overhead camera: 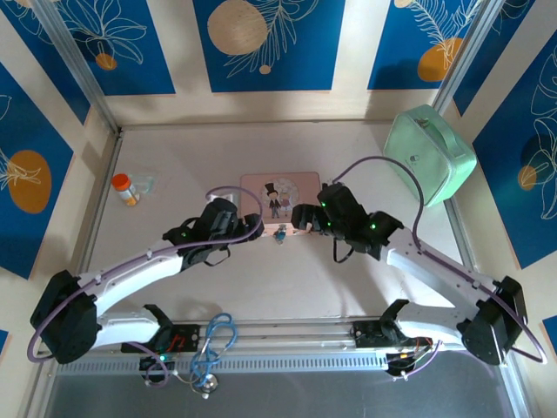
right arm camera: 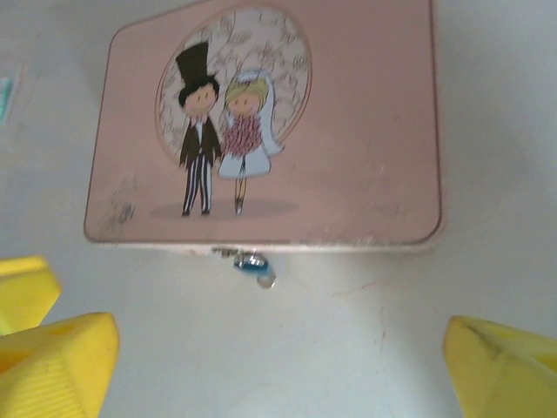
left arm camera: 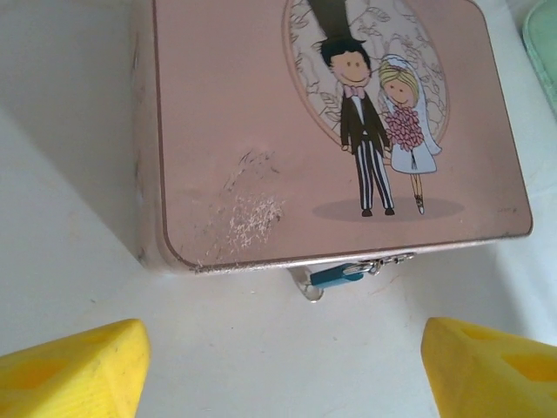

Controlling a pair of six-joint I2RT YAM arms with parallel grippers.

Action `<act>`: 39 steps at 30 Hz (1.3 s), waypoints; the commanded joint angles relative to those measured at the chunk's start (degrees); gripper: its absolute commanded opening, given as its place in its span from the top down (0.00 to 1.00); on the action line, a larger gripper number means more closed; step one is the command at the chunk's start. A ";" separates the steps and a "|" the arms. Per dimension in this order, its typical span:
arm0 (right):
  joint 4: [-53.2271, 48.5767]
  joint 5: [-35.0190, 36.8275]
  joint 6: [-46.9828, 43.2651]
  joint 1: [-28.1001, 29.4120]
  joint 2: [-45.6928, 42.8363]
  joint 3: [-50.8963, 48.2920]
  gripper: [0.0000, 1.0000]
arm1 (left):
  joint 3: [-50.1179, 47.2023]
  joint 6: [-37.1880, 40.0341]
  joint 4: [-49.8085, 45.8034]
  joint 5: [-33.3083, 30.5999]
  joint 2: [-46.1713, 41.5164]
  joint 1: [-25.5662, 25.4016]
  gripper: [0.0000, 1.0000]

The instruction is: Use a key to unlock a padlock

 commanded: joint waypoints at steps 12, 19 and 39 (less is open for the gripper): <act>6.36 -10.43 5.24 3.88 14.30 0.15 0.40 | -2.60 -12.80 10.69 5.31 6.17 -0.28 0.23; 12.26 -6.56 5.52 5.88 22.66 2.67 0.39 | -1.86 -12.07 13.12 5.82 9.36 1.25 0.26; 4.97 1.23 8.86 8.40 26.57 8.27 0.41 | -2.86 -11.46 17.48 7.27 11.05 2.80 0.33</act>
